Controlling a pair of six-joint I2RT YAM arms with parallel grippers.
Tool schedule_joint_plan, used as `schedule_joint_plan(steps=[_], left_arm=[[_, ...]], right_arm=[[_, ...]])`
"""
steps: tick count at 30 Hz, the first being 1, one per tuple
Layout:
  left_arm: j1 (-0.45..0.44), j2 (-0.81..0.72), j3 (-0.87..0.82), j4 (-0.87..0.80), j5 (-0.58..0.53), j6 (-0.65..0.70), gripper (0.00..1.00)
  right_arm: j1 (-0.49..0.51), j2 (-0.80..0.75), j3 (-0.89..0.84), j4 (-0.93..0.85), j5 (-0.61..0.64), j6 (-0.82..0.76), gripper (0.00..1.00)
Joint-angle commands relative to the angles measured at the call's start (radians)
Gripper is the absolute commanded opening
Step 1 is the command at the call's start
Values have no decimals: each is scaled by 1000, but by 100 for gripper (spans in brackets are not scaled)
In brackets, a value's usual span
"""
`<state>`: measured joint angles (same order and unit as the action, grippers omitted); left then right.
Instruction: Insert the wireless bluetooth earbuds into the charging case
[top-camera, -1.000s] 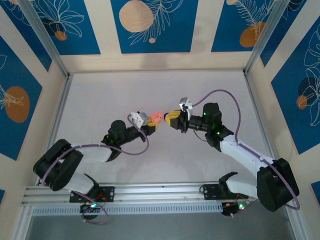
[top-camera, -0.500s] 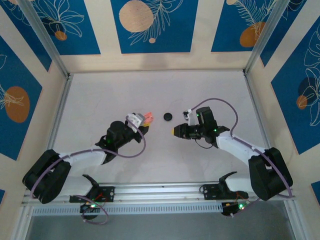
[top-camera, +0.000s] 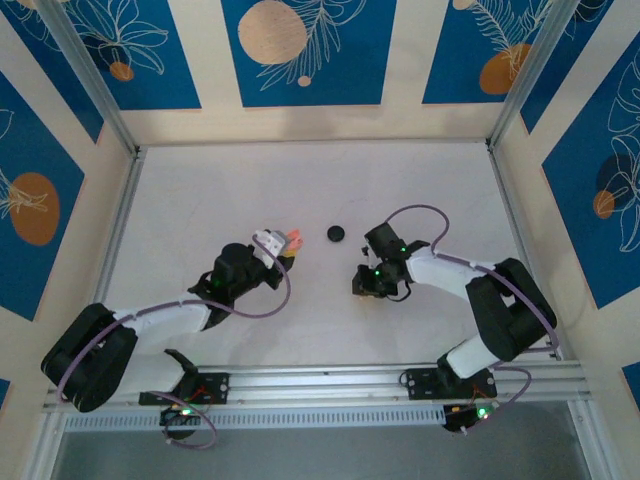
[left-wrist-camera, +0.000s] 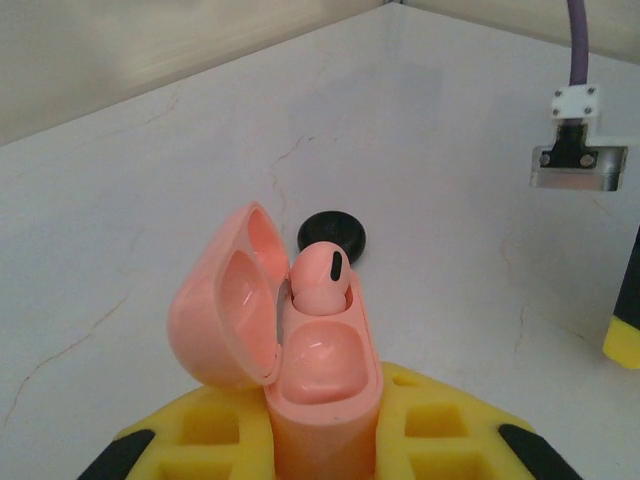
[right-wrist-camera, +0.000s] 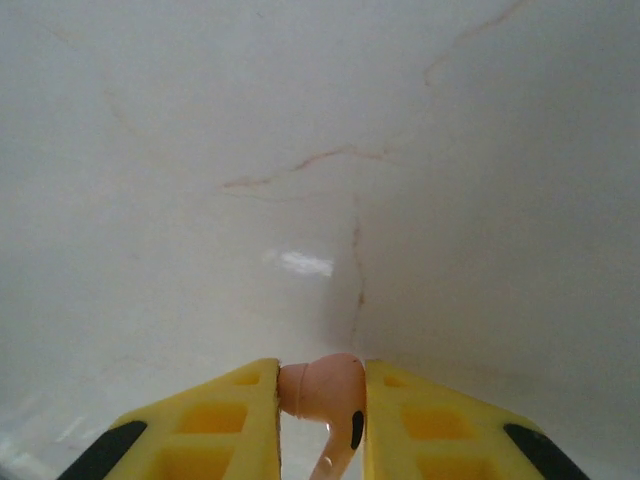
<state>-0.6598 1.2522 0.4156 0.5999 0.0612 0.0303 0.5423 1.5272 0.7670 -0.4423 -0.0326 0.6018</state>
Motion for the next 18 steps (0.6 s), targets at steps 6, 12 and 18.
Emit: schedule_joint_plan(steps=[6, 12, 18], left_arm=[[-4, -28, -8, -26, -24, 25, 10], [-1, -42, -10, -40, -30, 33, 10], [8, -69, -23, -57, -35, 34, 10]], right_arm=[[65, 51, 156, -260, 169, -17, 43], [83, 15, 264, -435, 199, 67, 45], [104, -21, 241, -388, 73, 212, 35]])
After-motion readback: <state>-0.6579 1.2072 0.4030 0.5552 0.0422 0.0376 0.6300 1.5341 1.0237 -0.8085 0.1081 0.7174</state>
